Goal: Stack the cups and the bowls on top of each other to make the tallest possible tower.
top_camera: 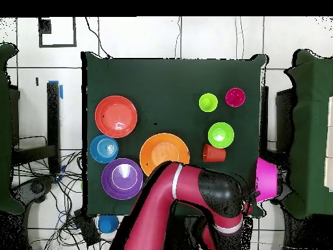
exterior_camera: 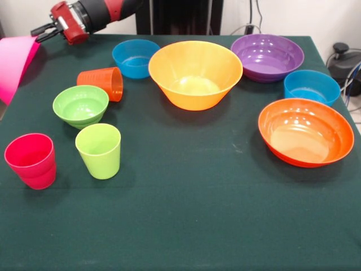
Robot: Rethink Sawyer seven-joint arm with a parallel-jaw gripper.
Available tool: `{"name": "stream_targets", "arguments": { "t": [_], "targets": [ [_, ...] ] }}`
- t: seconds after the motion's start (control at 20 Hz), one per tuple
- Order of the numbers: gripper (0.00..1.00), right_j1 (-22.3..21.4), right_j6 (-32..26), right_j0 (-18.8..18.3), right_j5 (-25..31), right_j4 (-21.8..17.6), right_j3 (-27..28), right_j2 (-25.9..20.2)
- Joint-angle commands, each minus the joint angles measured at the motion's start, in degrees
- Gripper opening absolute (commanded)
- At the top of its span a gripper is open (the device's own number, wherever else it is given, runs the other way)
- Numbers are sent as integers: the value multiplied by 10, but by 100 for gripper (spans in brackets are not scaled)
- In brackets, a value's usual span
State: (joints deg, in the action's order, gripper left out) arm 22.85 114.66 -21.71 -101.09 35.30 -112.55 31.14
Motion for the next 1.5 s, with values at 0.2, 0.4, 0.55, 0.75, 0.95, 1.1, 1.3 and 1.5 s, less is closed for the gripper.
{"name": "stream_targets", "arguments": {
  "t": [0.2,0.4,0.55,0.75,0.95,1.1,1.3,1.5],
  "targets": [
    [0,21,144,37,-5,26,56,-122],
    [0,12,150,47,0,38,36,-130],
    [0,-2,150,58,6,45,13,-130],
    [0,-27,146,77,13,60,-25,-132],
    [0,-40,148,91,18,78,-45,-138],
    [0,-50,147,102,24,86,-59,-135],
    [0,-42,158,104,28,89,-50,-138],
    [0,-29,171,104,28,96,-34,-144]
  ]
}}
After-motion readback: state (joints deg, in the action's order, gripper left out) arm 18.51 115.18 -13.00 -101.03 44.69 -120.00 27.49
